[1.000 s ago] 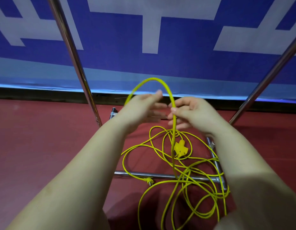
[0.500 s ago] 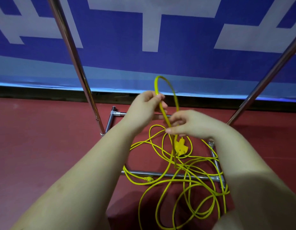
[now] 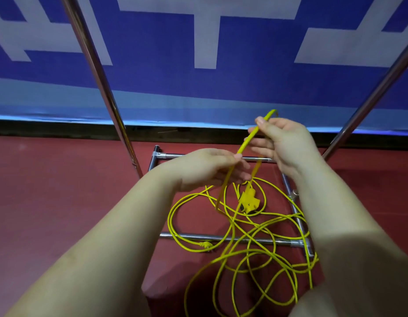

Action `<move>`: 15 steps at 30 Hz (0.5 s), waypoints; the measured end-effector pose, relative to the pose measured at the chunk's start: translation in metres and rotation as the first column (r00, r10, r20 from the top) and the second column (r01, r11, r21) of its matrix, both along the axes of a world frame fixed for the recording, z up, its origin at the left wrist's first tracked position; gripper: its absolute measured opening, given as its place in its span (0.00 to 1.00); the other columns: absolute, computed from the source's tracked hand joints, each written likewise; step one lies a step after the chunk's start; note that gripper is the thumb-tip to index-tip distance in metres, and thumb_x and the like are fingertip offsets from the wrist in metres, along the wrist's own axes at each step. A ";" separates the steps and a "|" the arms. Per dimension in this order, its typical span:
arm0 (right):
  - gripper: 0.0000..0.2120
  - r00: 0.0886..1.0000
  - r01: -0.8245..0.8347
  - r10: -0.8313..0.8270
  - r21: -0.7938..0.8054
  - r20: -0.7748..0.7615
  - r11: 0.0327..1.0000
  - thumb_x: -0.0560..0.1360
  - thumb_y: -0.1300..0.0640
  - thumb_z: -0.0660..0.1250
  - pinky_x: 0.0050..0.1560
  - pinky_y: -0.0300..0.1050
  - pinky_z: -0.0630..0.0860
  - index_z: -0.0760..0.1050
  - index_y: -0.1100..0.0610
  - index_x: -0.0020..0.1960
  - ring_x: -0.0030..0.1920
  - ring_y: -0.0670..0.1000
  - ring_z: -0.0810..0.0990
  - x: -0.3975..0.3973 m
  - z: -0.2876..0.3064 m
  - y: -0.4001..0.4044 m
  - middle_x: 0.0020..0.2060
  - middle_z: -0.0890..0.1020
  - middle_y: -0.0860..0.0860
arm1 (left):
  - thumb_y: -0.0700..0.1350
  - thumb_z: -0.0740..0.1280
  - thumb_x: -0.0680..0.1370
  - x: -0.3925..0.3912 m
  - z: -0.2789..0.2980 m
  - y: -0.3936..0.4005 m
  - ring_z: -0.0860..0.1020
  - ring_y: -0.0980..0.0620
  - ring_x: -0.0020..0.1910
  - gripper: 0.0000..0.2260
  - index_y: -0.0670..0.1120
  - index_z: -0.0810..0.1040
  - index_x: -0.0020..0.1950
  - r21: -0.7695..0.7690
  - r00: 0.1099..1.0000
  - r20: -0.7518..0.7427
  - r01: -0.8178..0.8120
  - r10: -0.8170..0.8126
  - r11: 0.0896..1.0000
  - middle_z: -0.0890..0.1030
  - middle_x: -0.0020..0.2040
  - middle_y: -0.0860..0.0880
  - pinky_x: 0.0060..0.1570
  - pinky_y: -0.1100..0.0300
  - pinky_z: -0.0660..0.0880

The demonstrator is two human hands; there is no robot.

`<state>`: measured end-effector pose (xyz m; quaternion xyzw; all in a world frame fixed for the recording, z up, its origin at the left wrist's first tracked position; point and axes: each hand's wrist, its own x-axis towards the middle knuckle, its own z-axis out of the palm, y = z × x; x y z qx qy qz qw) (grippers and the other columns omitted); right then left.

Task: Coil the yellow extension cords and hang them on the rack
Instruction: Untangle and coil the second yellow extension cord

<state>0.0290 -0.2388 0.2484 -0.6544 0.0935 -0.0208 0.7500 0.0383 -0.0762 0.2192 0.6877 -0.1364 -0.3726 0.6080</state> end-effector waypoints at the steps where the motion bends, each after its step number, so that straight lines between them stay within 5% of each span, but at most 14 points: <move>1: 0.06 1.000 0.020 -0.020 -0.004 -0.003 1.000 0.78 0.58 0.62 0.31 0.37 0.79 0.70 0.56 0.42 0.30 0.45 0.83 0.001 -0.002 -0.001 0.39 0.81 0.52 | 0.45 0.58 0.82 0.000 0.000 0.001 0.80 0.50 0.52 0.09 0.47 0.77 0.49 0.005 1.000 0.029 0.008 -0.009 1.000 0.84 0.45 0.49 0.63 0.50 0.70; 5: 0.04 1.000 -0.025 0.025 -0.081 0.004 0.996 0.78 0.57 0.64 0.39 0.42 0.81 0.73 0.57 0.46 0.36 0.48 0.84 0.003 -0.005 -0.001 0.41 0.81 0.52 | 0.37 0.57 0.82 0.006 0.002 0.009 0.80 0.58 0.44 0.10 0.48 0.74 0.46 0.127 0.954 0.294 -0.100 0.059 0.987 0.82 0.44 0.51 0.46 0.63 0.73; 7: 0.10 0.987 -0.158 0.146 -0.223 -0.067 0.962 0.75 0.57 0.67 0.44 0.42 0.80 0.74 0.58 0.55 0.39 0.48 0.83 0.001 -0.009 0.001 0.43 0.82 0.52 | 0.39 0.56 0.82 0.008 0.004 0.011 0.81 0.56 0.43 0.10 0.49 0.73 0.45 0.101 0.933 0.329 -0.190 0.148 0.976 0.82 0.43 0.52 0.42 0.61 0.72; 10: 0.22 0.880 -0.474 0.381 -0.485 -0.284 0.735 0.70 0.57 0.72 0.50 0.41 0.75 0.72 0.56 0.62 0.45 0.46 0.80 -0.005 -0.021 0.005 0.46 0.81 0.48 | 0.39 0.54 0.83 0.010 0.010 0.010 0.82 0.57 0.37 0.10 0.48 0.71 0.46 -0.078 0.916 0.220 -0.327 0.336 0.942 0.81 0.40 0.51 0.37 0.61 0.77; 13: 0.16 0.776 -0.606 0.470 -0.704 -0.421 0.370 0.71 0.54 0.72 0.46 0.34 0.72 0.75 0.53 0.58 0.45 0.43 0.78 -0.009 -0.032 0.011 0.45 0.80 0.45 | 0.40 0.54 0.83 0.011 0.016 0.011 0.82 0.57 0.36 0.09 0.47 0.72 0.47 -0.238 0.860 0.114 -0.463 0.498 0.854 0.81 0.41 0.50 0.34 0.59 0.78; 15: 0.04 0.809 -0.557 0.462 -0.723 -0.363 0.408 0.75 0.58 0.68 0.37 0.33 0.70 0.76 0.54 0.49 0.39 0.45 0.79 -0.008 -0.032 0.014 0.38 0.79 0.47 | 0.41 0.55 0.83 0.013 0.018 0.012 0.83 0.56 0.36 0.07 0.47 0.72 0.49 -0.326 0.815 0.044 -0.535 0.578 0.780 0.81 0.43 0.50 0.33 0.58 0.80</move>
